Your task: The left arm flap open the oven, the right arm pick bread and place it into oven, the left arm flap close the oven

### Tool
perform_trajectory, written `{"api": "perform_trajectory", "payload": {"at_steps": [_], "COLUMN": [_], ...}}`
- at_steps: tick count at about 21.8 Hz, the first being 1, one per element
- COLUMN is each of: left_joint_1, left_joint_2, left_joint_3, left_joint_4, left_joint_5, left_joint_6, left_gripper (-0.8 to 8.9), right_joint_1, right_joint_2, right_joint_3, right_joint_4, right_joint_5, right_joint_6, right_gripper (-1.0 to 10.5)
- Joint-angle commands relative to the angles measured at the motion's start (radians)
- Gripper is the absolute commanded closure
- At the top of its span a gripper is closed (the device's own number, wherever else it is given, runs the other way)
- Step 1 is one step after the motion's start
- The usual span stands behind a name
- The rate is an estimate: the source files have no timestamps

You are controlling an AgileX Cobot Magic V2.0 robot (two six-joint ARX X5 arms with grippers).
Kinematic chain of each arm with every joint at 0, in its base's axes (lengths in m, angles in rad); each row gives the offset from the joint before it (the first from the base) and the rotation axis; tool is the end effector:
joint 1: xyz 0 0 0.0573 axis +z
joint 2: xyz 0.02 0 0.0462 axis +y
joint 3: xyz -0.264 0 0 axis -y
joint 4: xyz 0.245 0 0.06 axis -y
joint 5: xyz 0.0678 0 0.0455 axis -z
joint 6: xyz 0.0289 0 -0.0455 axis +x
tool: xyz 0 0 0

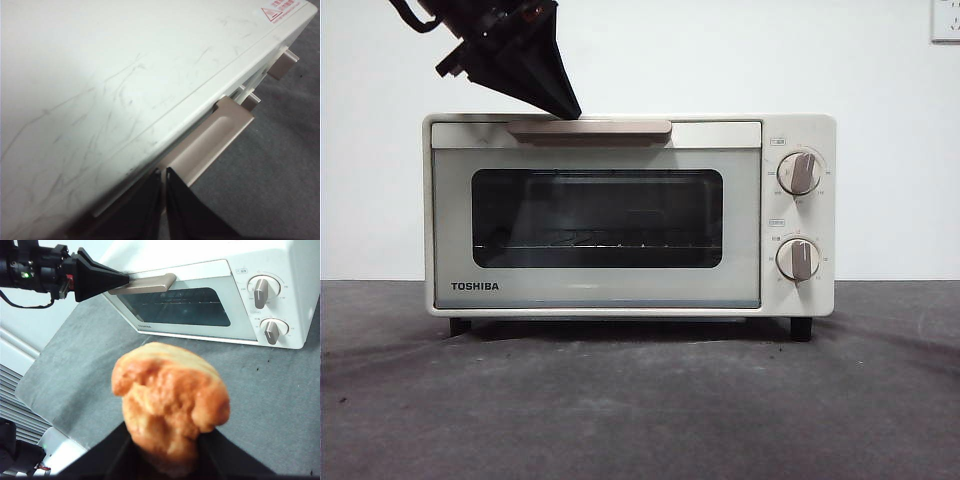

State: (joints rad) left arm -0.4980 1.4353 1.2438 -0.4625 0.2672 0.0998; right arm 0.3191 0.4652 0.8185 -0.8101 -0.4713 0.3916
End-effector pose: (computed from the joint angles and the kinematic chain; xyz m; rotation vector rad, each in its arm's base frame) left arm 0.2706 -0.1558 0.3191 0.1686 0.6283 -0.7703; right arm 0.0691 0.0367 0.3217 0.3999 0.6139 0.6754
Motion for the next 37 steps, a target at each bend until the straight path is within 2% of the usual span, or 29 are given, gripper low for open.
{"api": "perform_trajectory", "payload": {"at_steps": [1, 7, 17, 29, 37], "left_joint_1": [-0.006, -0.006, -0.008, -0.053, -0.075], "left_joint_2": [0.014, 0.016, 0.018, -0.022, -0.063], "left_joint_3": [0.023, 0.023, 0.023, 0.022, -0.005], "left_joint_4": [0.009, -0.018, -0.145, -0.27, -0.273], "left_joint_5": [-0.005, -0.005, -0.005, -0.036, -0.039], "left_joint_6": [0.016, 0.015, 0.02, 0.031, 0.018], "left_gripper": [7.98, 7.98, 7.98, 7.98, 7.98], "right_joint_1": [0.003, 0.003, 0.003, 0.003, 0.003], "right_joint_2": [0.001, 0.001, 0.001, 0.001, 0.001], "right_joint_3": [0.016, 0.016, 0.016, 0.016, 0.016], "right_joint_4": [0.014, 0.014, 0.017, 0.016, 0.016], "right_joint_5": [-0.004, -0.003, -0.003, -0.003, -0.003], "right_joint_6": [0.01, 0.013, 0.013, 0.016, 0.016], "right_gripper": [8.4, 8.4, 8.4, 8.4, 8.4]}}
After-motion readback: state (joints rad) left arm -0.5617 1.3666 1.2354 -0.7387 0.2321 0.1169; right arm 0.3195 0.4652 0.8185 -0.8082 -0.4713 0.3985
